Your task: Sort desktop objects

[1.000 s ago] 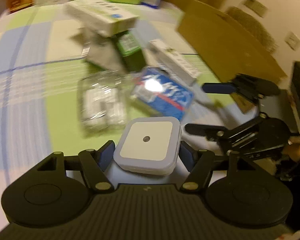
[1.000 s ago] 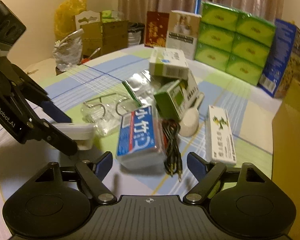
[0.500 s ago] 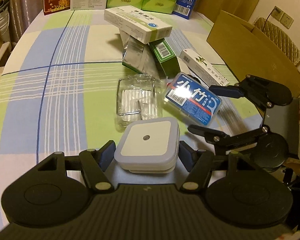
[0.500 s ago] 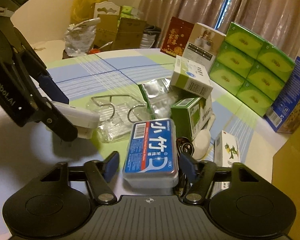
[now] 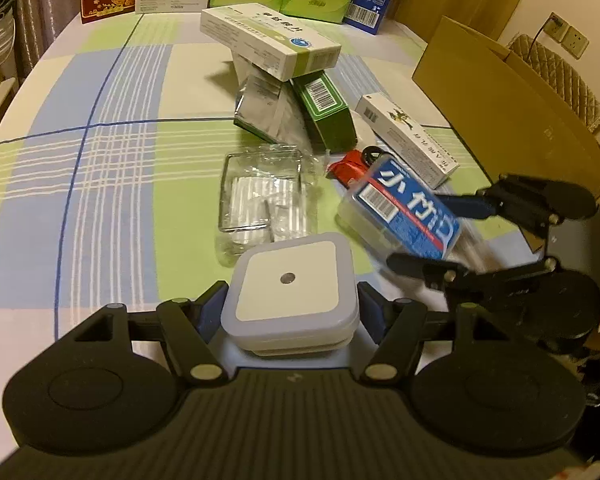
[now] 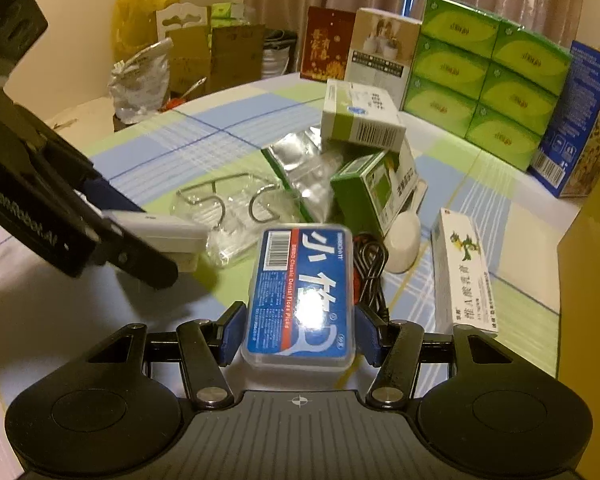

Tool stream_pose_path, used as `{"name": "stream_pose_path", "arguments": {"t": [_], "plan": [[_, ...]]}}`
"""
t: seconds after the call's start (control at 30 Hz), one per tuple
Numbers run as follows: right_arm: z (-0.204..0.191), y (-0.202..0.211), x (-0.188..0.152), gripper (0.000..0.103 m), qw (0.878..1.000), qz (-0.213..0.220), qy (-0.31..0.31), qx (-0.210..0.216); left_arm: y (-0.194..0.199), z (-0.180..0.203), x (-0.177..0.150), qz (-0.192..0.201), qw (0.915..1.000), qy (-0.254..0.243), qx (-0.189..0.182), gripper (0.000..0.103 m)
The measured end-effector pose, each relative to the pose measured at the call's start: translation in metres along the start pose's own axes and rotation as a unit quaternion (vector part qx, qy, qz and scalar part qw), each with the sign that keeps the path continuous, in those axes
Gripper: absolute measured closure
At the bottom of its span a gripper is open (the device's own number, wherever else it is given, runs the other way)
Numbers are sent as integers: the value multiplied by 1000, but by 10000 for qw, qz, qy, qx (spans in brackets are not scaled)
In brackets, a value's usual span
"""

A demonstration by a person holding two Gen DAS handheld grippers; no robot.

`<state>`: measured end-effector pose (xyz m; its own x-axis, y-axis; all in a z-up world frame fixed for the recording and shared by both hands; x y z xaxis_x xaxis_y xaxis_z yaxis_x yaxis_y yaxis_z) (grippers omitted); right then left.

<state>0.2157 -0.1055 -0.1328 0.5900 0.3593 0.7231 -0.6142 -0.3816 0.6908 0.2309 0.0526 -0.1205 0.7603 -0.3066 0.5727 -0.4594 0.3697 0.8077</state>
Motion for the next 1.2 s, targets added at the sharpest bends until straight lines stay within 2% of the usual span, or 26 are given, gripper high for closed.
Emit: {"name": "stream_pose_path", "arguments": {"t": [0.33,0.57,0.67,0.97,1.2], "plan": [[-7,-12,1,47,9994,103,293,-141,-1,2,3,12,10000,-20,29,42],[-4,-7,6,48,9996,106,179,-200,-2,3,2,22,10000,-45,51,42],[-2,1,11,48,9993,221,159,-270,1,7,3,89,9997,-99,186,42],[17,27,21,48,9973,452,-259,-524,14,18,14,371,9990,-158,199,42],[43,72,37,48,9886,994,-685,-899,30,39,42,747,9965,-310,232,42]]}}
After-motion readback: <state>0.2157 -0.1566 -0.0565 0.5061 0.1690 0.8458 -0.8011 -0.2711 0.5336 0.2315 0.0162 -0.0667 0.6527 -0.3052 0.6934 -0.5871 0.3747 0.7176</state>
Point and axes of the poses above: each gripper's, at about its wrist camera, not at the fingertips, and y roughly against the way its jaws point, z to its right, x to its top, the point moved 4 cm from there along -y, roughly the way its jaws point, and after that the axes turned 8 degrees about -y, right-handed, at the moved point
